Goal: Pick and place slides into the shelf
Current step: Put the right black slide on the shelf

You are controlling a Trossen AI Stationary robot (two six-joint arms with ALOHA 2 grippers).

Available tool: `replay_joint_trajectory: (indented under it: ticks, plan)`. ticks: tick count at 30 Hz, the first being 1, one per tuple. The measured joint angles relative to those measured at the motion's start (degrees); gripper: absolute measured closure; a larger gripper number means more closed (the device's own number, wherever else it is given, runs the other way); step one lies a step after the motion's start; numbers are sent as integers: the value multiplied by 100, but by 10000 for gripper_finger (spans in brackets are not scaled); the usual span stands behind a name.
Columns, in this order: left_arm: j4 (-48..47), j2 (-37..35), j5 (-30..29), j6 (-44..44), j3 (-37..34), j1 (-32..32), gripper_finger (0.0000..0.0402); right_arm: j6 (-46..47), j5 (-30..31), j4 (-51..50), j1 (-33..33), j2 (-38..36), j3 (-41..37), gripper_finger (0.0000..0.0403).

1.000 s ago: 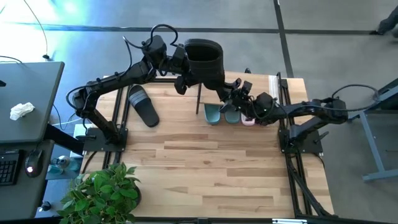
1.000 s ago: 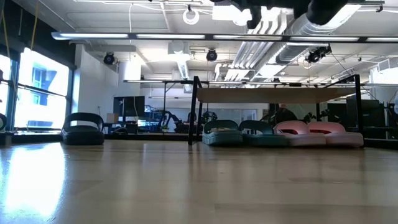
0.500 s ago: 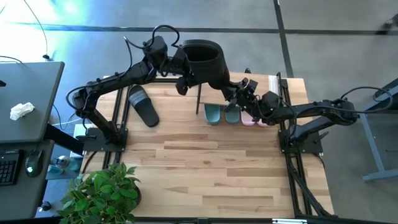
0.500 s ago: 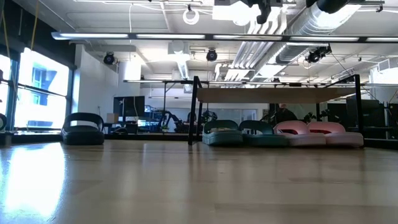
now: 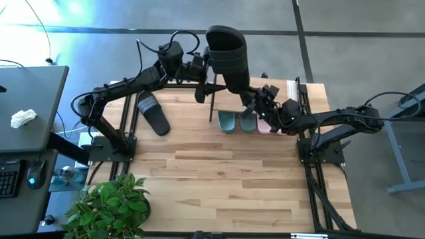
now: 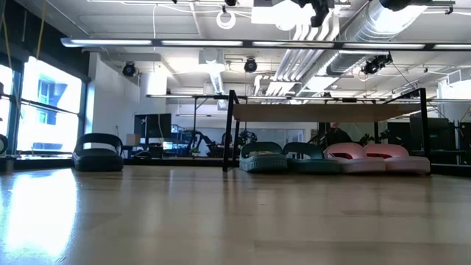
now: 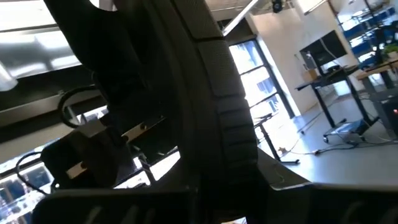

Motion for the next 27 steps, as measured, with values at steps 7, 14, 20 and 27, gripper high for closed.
replay_joint_trajectory:
  ticks: [7,14,20,27]
  plan:
    - [-486,0,239,412,0,7,71,-7,892,-870,219,-718,4,363]
    - [-805,-4,280,838,0,1,71,359,1552,-2293,535,-1656,13,364]
    - [-1025,-4,451,1036,0,-5,71,1883,2099,-3925,782,-2272,11,364]
    - [-1398,-4,776,1387,2,4,71,4552,2328,-6275,1043,-2696,9,364]
